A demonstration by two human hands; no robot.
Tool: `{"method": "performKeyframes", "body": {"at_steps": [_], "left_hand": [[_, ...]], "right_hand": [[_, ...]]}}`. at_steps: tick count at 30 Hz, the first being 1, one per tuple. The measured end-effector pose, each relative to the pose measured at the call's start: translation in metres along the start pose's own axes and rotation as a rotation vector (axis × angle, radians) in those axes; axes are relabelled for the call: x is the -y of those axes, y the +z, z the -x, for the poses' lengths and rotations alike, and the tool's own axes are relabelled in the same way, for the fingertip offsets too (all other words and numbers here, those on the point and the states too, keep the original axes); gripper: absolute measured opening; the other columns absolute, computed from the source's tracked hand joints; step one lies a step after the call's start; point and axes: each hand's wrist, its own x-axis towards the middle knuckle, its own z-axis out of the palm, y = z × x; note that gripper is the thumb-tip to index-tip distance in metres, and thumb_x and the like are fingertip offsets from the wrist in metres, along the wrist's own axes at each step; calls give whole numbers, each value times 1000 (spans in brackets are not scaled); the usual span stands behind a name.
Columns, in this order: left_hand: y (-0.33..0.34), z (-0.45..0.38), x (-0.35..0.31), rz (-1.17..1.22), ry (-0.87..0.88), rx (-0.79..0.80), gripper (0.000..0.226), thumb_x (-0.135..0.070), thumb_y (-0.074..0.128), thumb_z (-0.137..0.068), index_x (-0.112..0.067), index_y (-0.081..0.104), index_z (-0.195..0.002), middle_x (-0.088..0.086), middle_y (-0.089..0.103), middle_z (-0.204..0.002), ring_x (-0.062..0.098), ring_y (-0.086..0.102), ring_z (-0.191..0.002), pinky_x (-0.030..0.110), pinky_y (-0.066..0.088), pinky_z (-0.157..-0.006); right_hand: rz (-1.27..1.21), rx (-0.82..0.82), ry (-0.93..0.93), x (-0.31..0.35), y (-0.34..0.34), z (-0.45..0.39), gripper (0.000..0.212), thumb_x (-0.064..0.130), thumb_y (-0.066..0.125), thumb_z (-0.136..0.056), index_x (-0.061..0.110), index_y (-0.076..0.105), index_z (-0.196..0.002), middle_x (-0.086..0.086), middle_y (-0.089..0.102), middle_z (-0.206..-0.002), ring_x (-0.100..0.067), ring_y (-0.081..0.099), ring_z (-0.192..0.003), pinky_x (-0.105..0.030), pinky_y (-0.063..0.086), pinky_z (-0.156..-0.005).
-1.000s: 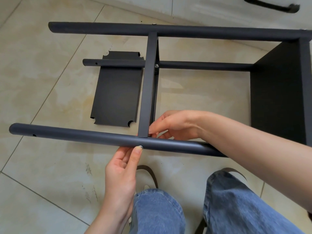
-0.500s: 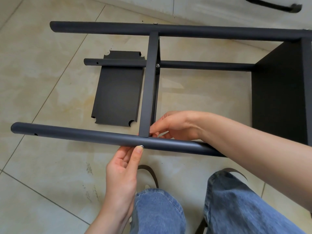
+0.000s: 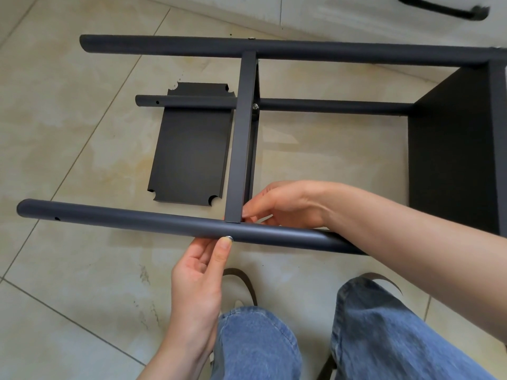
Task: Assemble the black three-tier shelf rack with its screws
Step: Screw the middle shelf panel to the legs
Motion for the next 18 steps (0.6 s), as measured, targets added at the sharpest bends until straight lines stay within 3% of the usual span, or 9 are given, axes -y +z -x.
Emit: {"method": "performKeyframes", "body": {"at_steps": [3, 8, 12, 18], "left_hand": [[0, 0, 1, 9, 2, 7, 46, -45, 71, -68, -21, 71, -106, -8, 78, -105, 2, 71, -103, 16, 50, -98], [-1, -1, 2, 16, 4, 7, 47, -48, 73, -66, -21, 72, -105, -8, 78, -106, 3, 71, -104, 22, 53, -99], [-1, -1, 2, 4, -2, -1, 49, -49, 73, -66, -21, 72, -107, -7, 78, -107, 4, 70, -105, 32, 47, -98], [-1, -1, 2, -3, -4, 0, 50, -50, 73, -66, -22, 72, -108, -8, 77, -108, 3, 70, -106, 29, 53, -98]], "right_hand": [[10, -17, 16, 1, -1, -2, 44, 18, 58, -96, 16, 60, -53, -3, 56, -72, -15, 53, -70, -27, 47, -70], [-13, -17, -50, -2, -3, -3, 21, 14, 61, -94, 13, 63, -74, -2, 61, -81, -15, 56, -77, -26, 50, -73], [-41, 57, -105, -4, -5, -3, 21, 11, 60, -95, 14, 64, -74, -1, 63, -80, -15, 56, -76, -26, 50, -74], [-17, 99, -86, -3, -9, -1, 14, 16, 64, -93, 16, 66, -80, -8, 62, -106, -22, 56, -96, -32, 49, -88]]}}
